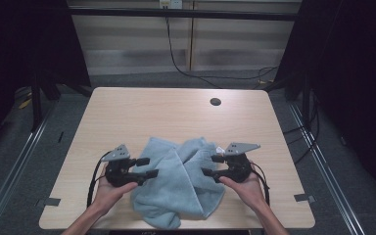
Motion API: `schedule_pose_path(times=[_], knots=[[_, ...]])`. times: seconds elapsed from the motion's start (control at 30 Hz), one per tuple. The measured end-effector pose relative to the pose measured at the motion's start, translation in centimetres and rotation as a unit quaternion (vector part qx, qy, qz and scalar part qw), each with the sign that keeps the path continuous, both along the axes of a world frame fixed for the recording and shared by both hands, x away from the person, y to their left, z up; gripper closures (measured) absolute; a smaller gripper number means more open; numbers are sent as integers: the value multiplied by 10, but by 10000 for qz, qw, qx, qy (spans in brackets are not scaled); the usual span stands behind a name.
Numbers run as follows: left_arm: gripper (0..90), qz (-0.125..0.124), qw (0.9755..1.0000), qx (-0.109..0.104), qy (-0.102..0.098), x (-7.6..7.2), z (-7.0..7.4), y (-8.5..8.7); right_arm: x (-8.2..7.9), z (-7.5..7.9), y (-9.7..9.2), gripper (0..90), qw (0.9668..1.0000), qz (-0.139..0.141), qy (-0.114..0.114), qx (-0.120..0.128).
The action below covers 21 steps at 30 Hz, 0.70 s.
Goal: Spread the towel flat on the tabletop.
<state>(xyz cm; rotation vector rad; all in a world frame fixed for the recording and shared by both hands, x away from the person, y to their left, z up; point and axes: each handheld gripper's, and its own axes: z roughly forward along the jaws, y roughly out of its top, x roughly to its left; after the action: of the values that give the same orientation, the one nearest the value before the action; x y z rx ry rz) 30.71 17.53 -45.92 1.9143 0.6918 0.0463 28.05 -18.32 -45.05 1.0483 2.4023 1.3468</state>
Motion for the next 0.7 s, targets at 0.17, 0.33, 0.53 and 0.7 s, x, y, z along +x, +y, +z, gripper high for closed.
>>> schedule_pose_path(times=[0.17,0.33,0.53,0.7], knots=[[288,29,9995,23,305,28,-16,-25,27,-14,19,272,9997,36,233,21],[230,-121,9963,175,832,32,-40,-33,28,-38,38,195,9982,218,449,-341],[434,-536,9943,264,882,25,-42,-36,20,-49,51,204,9960,106,236,-851],[707,-641,9944,271,791,22,-38,-33,16,-46,54,392,9933,11,98,-1150]])
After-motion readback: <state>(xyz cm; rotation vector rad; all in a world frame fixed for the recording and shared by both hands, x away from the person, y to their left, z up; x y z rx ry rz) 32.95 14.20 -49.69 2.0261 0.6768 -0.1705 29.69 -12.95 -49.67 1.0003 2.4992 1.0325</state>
